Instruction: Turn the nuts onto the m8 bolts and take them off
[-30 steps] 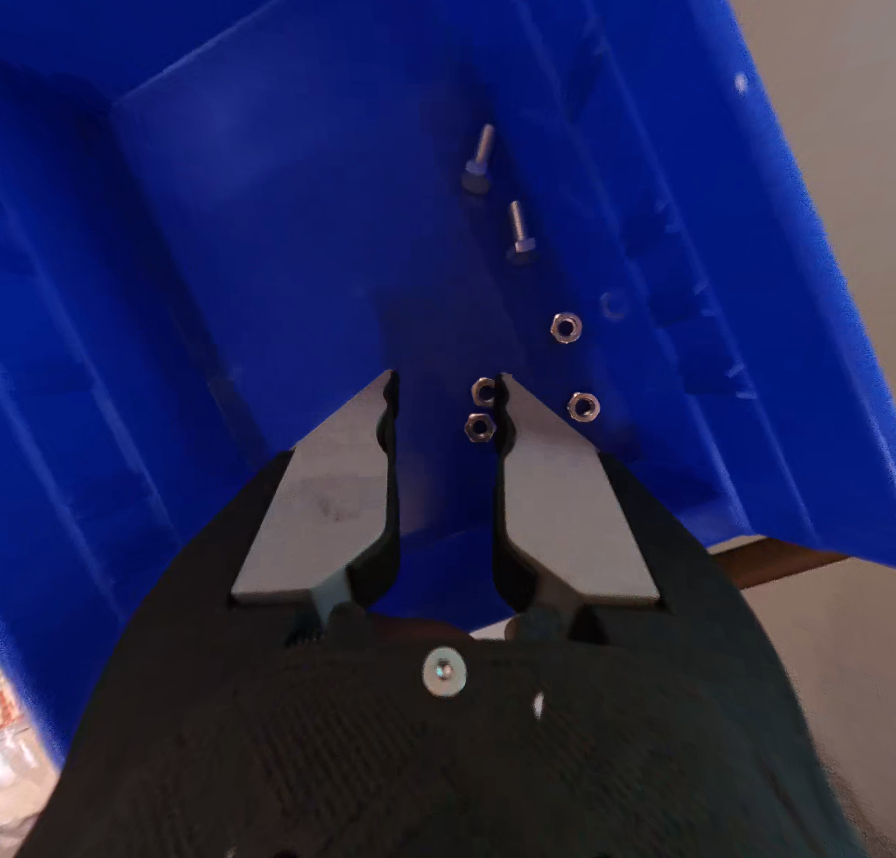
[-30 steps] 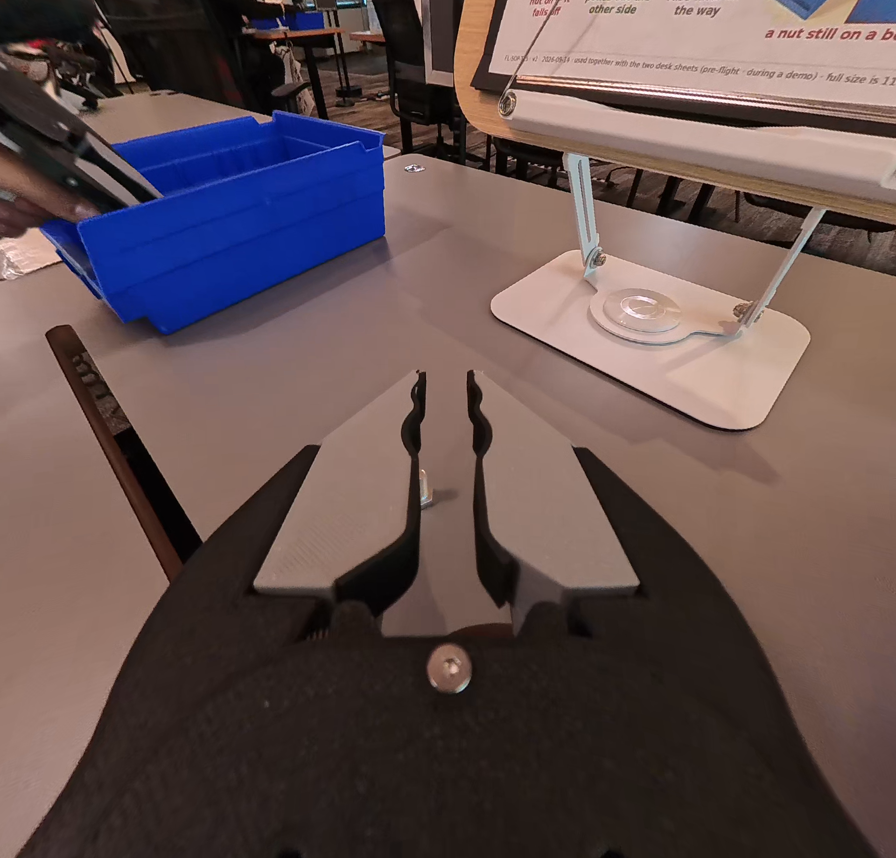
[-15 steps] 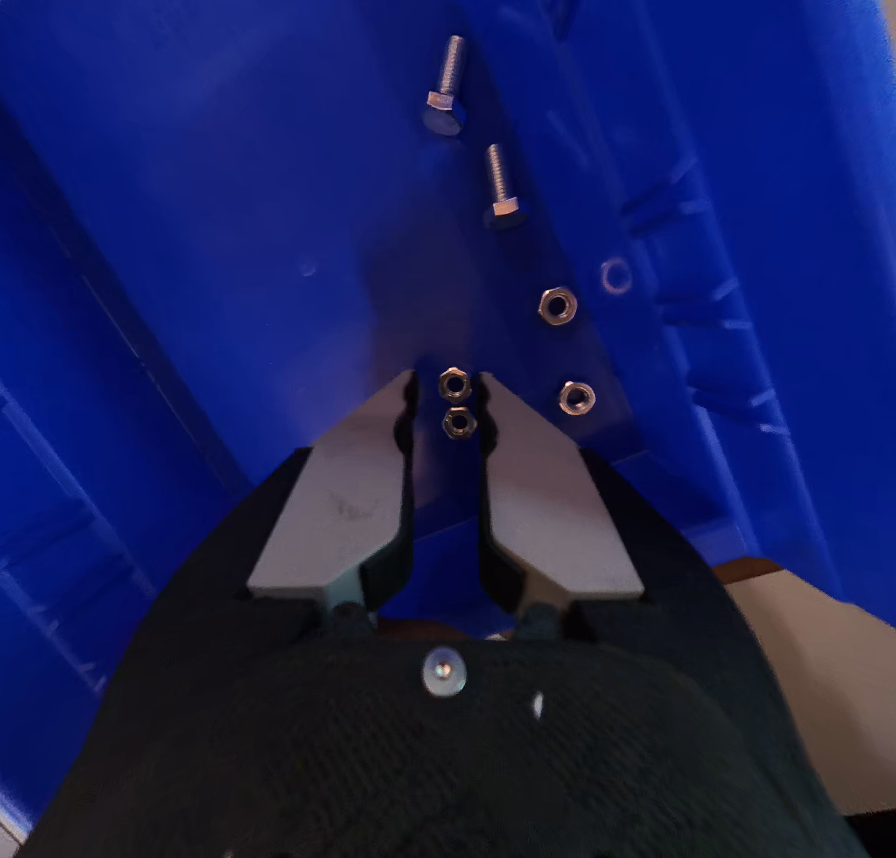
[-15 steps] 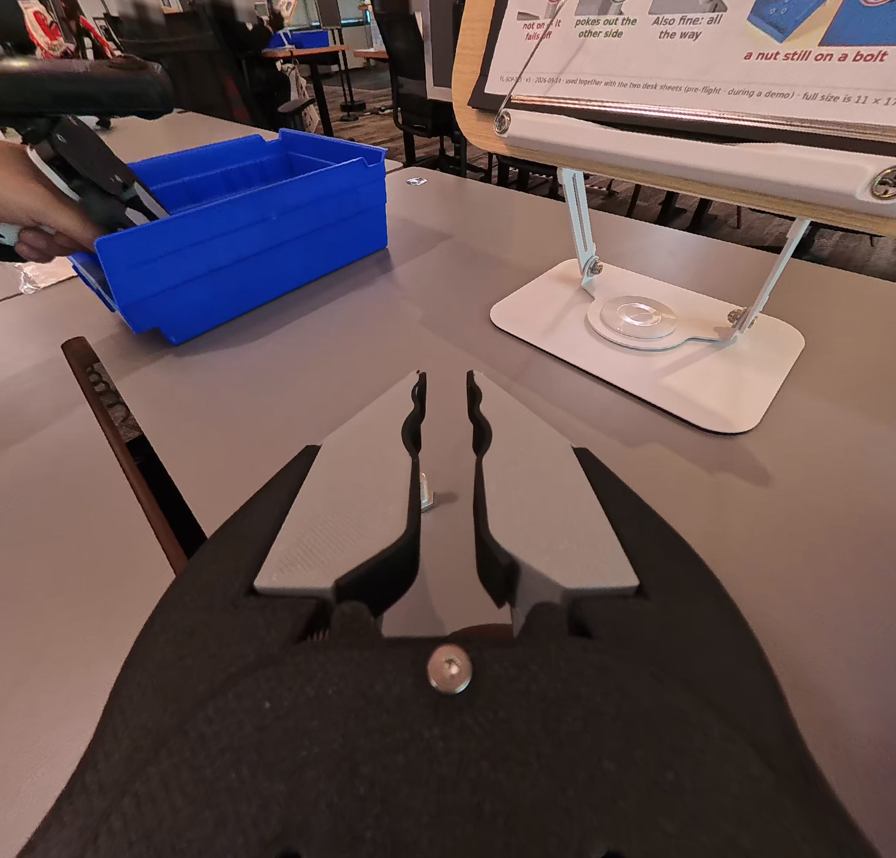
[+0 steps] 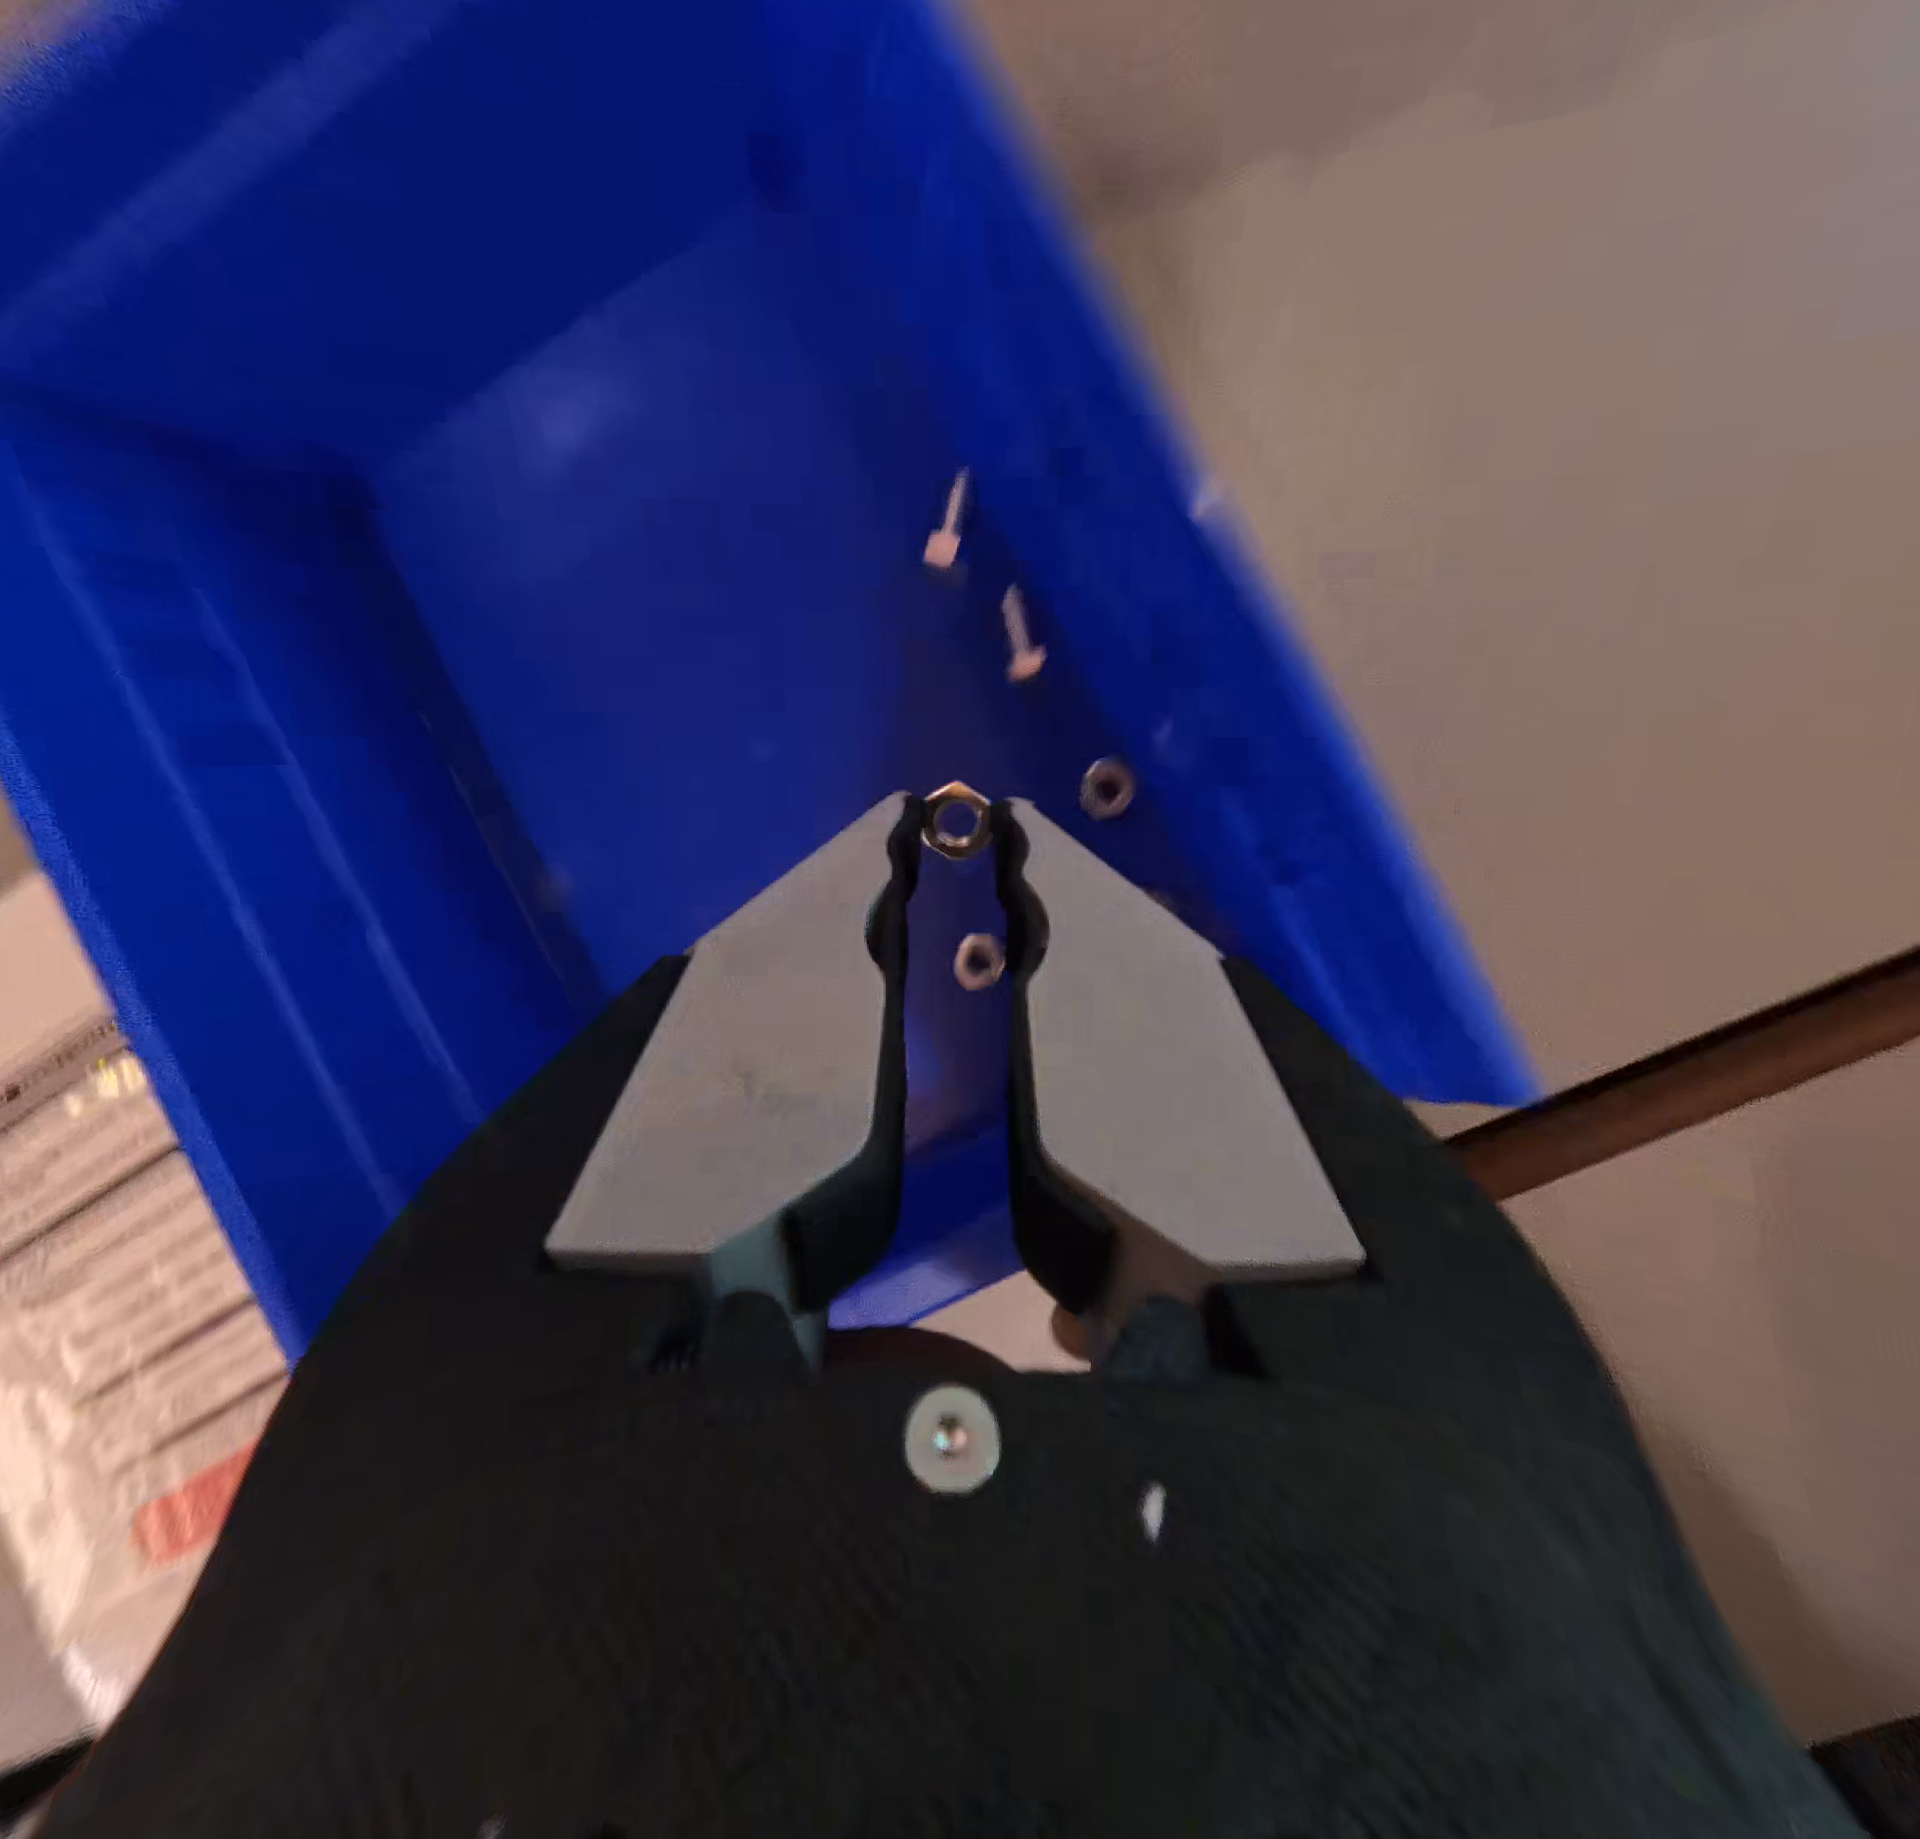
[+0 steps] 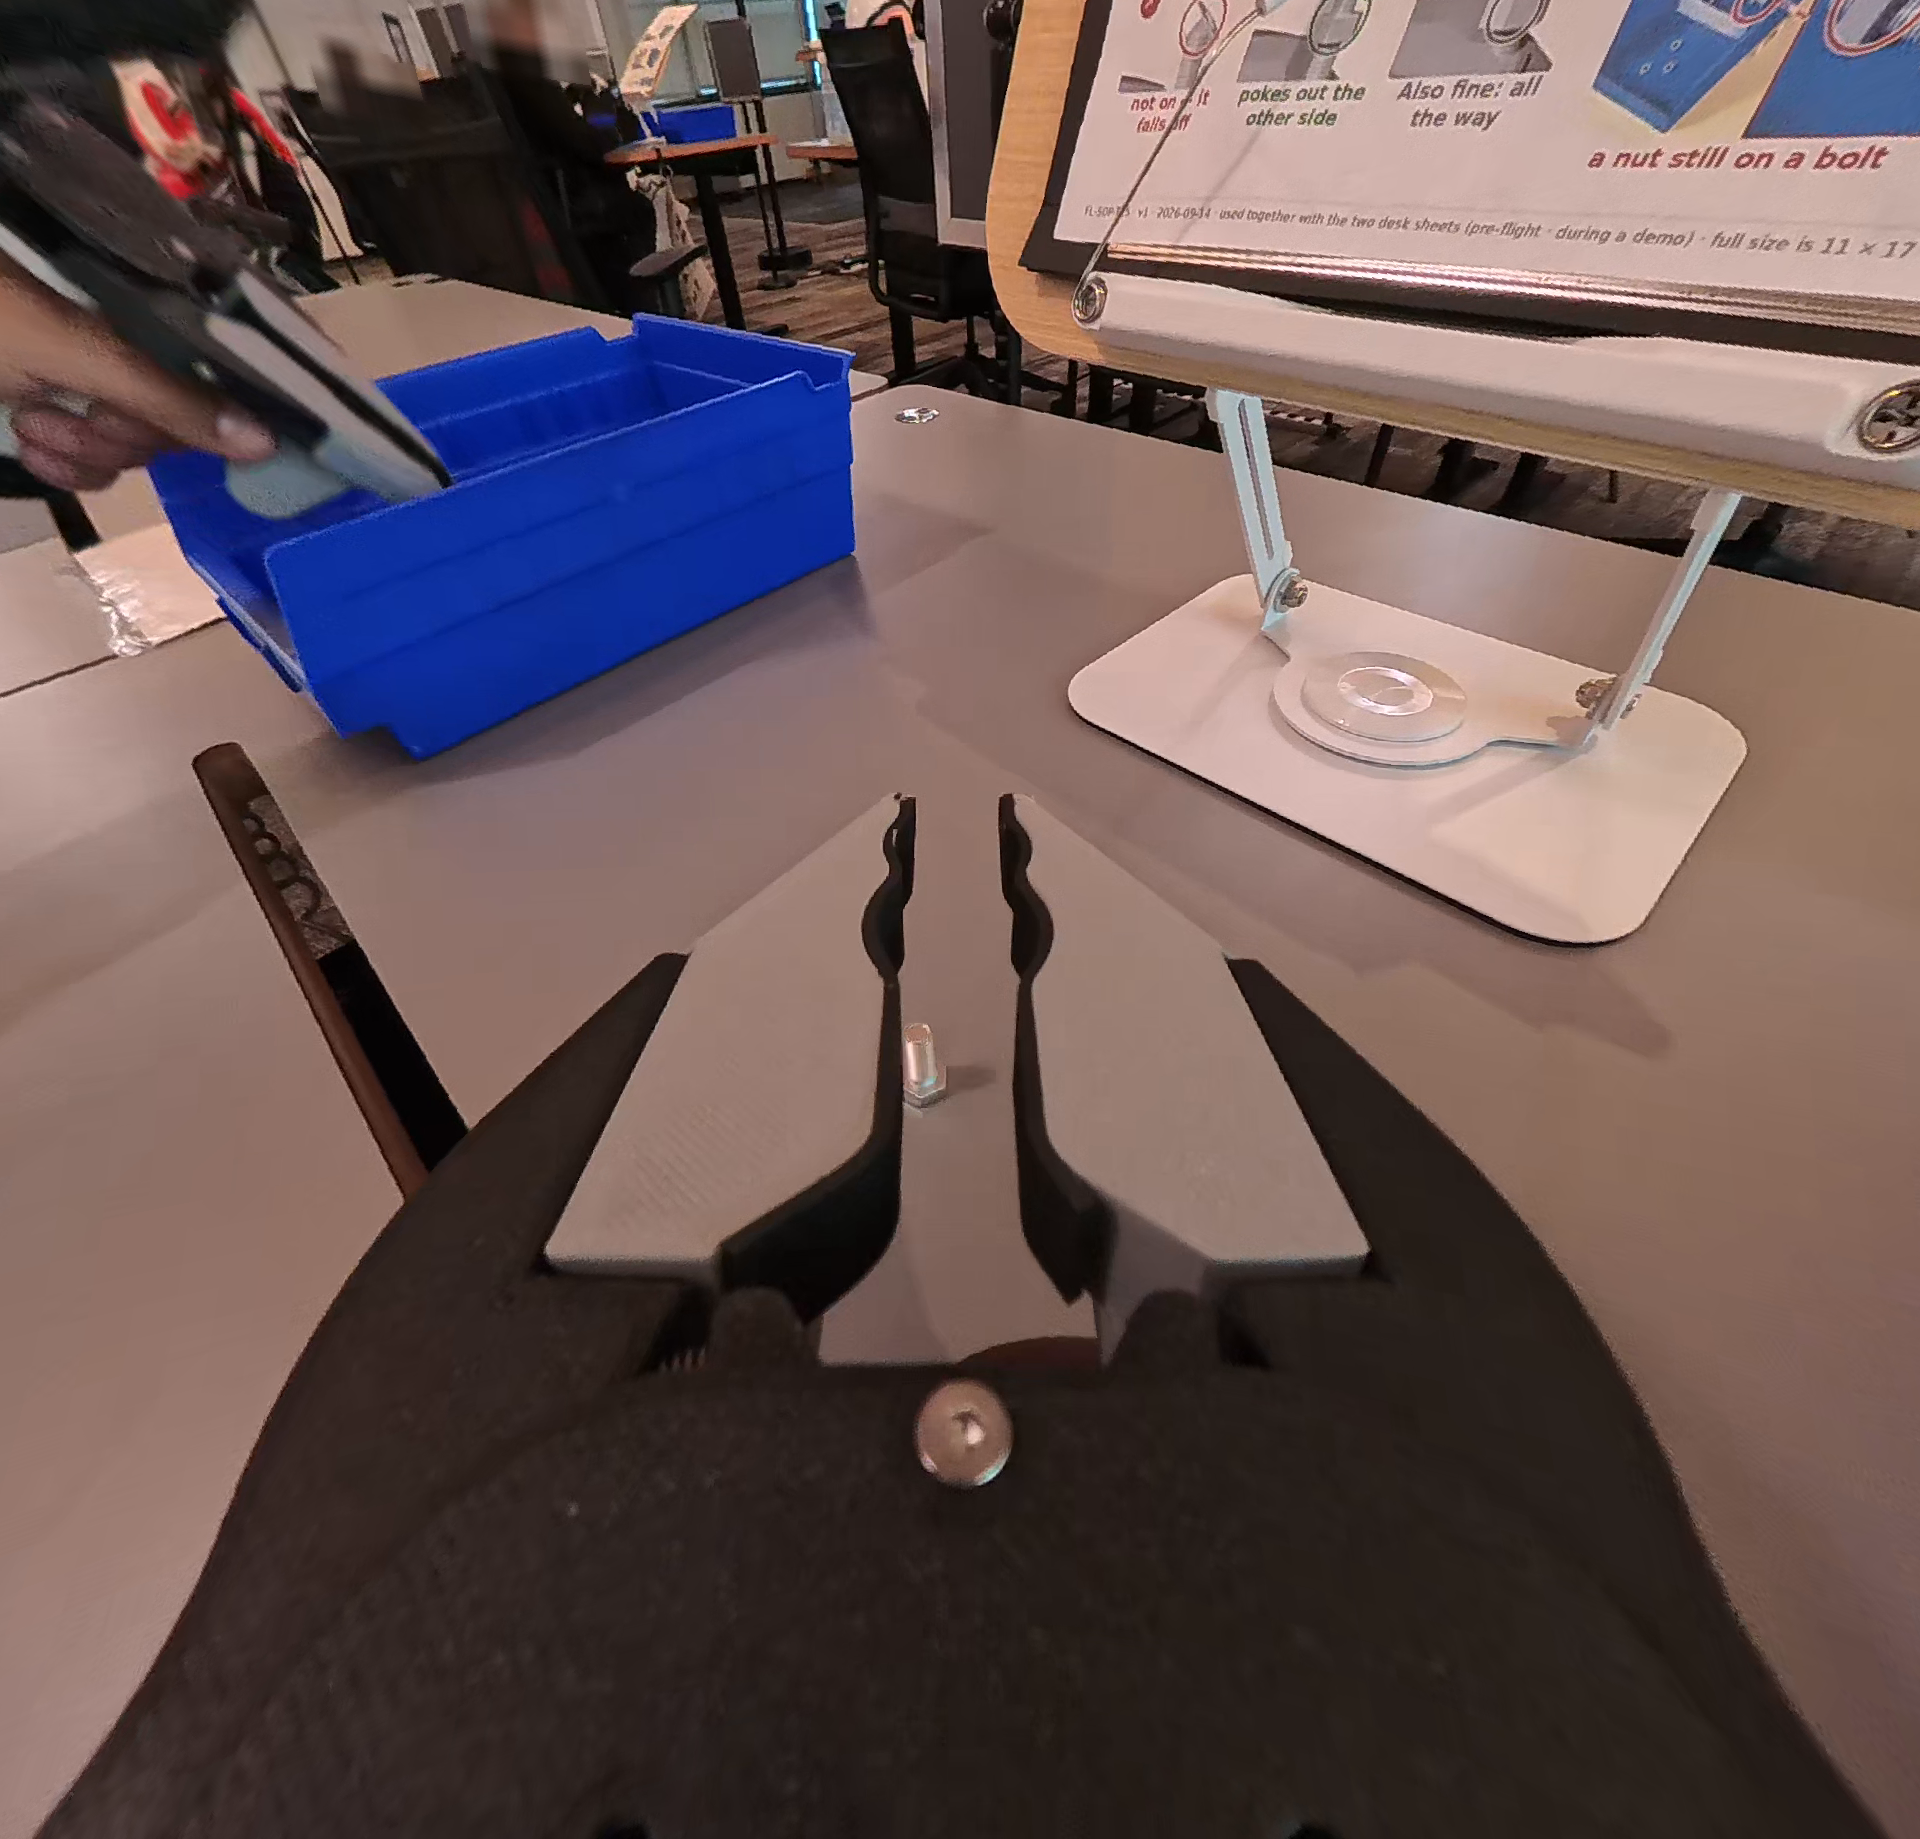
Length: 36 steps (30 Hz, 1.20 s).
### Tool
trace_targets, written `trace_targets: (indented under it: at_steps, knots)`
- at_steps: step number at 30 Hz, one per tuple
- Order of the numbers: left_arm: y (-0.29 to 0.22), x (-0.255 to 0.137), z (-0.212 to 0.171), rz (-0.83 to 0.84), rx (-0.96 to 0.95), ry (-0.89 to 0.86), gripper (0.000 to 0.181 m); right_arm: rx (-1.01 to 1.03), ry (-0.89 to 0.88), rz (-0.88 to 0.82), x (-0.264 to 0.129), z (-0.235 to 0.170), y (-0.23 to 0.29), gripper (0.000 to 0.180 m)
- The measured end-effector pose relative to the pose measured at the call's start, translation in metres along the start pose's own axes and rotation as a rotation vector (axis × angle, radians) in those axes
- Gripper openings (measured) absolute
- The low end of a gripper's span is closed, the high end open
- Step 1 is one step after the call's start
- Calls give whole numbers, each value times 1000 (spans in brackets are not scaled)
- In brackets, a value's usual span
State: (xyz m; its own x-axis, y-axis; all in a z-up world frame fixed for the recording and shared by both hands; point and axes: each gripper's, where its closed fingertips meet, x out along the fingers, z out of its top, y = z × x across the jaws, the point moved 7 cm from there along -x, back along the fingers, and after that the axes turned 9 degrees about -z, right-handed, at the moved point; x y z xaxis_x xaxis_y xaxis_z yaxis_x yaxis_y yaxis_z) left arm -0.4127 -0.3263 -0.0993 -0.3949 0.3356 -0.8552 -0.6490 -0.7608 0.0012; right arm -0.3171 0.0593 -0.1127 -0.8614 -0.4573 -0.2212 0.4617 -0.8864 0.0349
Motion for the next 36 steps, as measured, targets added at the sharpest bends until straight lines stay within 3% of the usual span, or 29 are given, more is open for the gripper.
trace_targets:
  at_steps: [1, 4, 7, 9, 13, 17, 19, 25, 32, 36]
  knots:
    - [-8, -13, 11, -14, 12, -80, 13, 5, 1, 9, 0, 0, 0, 13]
    - [-57, -49, 45, -141, 141, -338, 12, 30, 7, 52, 0, 0, 3, 13]
    - [-127, -62, 63, -301, 323, -496, 12, 39, -5, 144, -2, 3, 11, 15]
    - [-166, -50, 68, -346, 434, -527, 12, 36, -16, 226, -5, 6, 19, 14]
    - [-219, 2, 73, -244, 671, -583, 12, 64, -34, 346, -13, 10, 23, 14]
    - [-259, 43, 75, -205, 809, -671, 12, 46, -27, 326, -18, 9, 7, 14]
    - [-270, 54, 76, -225, 833, -738, 12, 79, -12, 334, -18, 8, -1, 14]
    - [-273, 70, 70, -131, 941, -717, 12, 136, 38, 383, -14, 4, -2, 15]
    - [-275, 62, 58, -150, 974, -783, 12, 76, 108, 391, -7, -7, 9, 15]
    - [-275, 55, 56, -169, 964, -828, 12, 146, 89, 468, -9, -4, 11, 14]
